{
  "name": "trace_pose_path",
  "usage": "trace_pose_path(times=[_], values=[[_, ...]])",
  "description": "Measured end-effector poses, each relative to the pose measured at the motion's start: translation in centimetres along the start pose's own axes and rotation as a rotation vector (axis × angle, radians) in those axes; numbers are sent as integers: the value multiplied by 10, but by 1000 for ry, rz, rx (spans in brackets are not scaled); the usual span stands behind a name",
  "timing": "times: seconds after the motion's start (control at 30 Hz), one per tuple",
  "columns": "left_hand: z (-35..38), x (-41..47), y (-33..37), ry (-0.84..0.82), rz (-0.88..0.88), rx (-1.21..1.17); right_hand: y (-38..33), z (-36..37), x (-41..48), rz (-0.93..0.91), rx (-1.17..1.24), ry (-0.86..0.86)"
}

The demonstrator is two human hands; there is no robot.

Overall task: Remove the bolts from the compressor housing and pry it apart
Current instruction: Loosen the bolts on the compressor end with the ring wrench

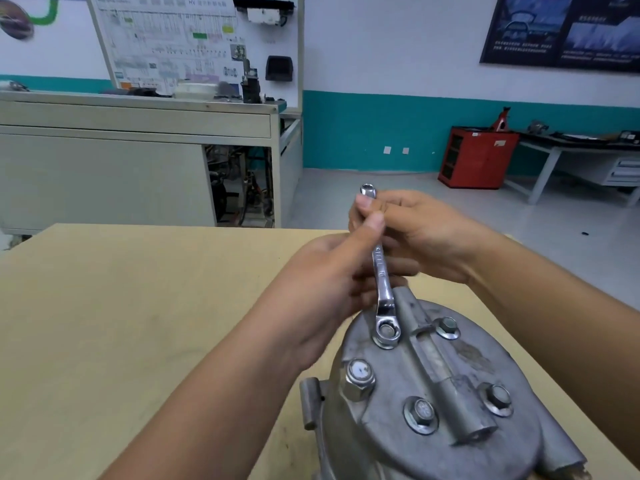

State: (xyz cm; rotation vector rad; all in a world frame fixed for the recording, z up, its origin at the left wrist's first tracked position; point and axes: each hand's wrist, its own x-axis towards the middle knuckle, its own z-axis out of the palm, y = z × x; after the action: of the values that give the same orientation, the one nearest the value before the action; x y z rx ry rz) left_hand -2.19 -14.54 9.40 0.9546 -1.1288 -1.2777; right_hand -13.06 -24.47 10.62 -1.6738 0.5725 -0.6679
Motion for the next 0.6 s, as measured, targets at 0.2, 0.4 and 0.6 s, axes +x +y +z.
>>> trace_pose_path(times=[0.2, 0.4, 0.6], values=[[9, 26, -4, -28, -204, -451, 1, -5, -8, -48, -113, 63], [9, 32, 5, -90, -291, -755, 8, -2, -6, 53, 131, 141], [17, 41, 3, 42, -329, -646, 5, -8, -31, 98, -134, 319]])
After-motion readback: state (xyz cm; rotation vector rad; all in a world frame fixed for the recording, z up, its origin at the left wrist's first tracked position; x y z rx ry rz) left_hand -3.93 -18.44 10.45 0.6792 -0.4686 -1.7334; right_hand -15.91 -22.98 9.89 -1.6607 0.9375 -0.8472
